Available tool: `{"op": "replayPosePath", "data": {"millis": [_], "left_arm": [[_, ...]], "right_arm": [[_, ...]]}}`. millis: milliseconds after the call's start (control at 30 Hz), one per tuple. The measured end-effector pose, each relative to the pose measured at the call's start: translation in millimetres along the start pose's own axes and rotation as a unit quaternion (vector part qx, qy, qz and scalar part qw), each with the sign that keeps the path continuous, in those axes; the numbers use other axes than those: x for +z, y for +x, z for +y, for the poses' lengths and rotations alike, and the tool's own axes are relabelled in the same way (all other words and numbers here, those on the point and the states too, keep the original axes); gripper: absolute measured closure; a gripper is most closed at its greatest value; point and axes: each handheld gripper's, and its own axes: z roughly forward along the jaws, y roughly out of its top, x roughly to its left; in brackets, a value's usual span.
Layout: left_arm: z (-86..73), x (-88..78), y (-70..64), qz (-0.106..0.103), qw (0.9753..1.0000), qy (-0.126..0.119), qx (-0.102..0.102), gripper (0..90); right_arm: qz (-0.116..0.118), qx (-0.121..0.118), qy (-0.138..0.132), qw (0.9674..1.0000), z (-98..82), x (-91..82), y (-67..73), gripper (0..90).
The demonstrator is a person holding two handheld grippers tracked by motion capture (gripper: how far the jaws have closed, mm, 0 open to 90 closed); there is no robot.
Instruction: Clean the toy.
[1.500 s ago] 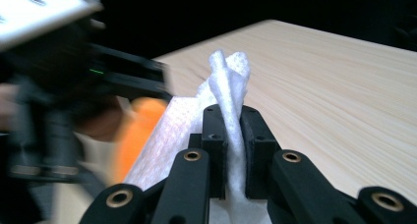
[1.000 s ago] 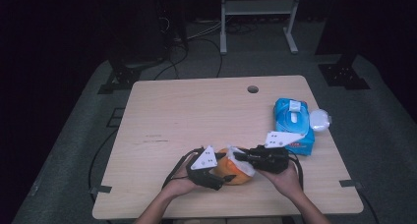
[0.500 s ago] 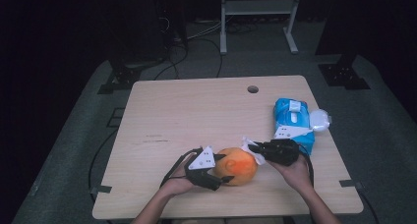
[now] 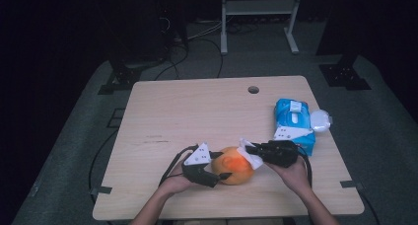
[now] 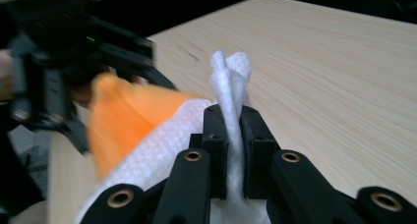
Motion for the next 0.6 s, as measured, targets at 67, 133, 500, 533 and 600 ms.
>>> {"op": "replayPosePath", "data": {"millis": [67, 133, 500, 533, 600], "left_arm": [[-0.8, -1.1, 1.9, -0.001, 1.0, -0.002, -0.008, 30.2], [-3.6, -5.0, 8.7, 0.003, 0.9995, -0.008, -0.031, 30.2], [-7.9, -5.9, 15.4, 0.004, 0.9979, -0.017, -0.063, 29.5], [-7.1, -4.9, 14.7, 0.005, 0.9979, -0.016, -0.063, 29.5], [-6.1, -2.5, 13.9, 0.007, 0.9978, -0.018, -0.063, 29.4]], "right_arm": [[-0.012, 0.014, 0.005, 0.9998, -5.0, -3.5, -10.3, 82.0], [-0.021, 0.028, 0.011, 0.9993, -10.0, -5.8, -18.1, 82.0], [0.015, 0.035, -0.042, 0.9984, -1.3, -4.7, -5.1, 82.1], [0.017, 0.036, -0.044, 0.9982, -0.6, -5.2, -4.8, 82.1], [0.024, 0.039, -0.055, 0.9974, -0.4, -5.8, -4.2, 82.1]]}}
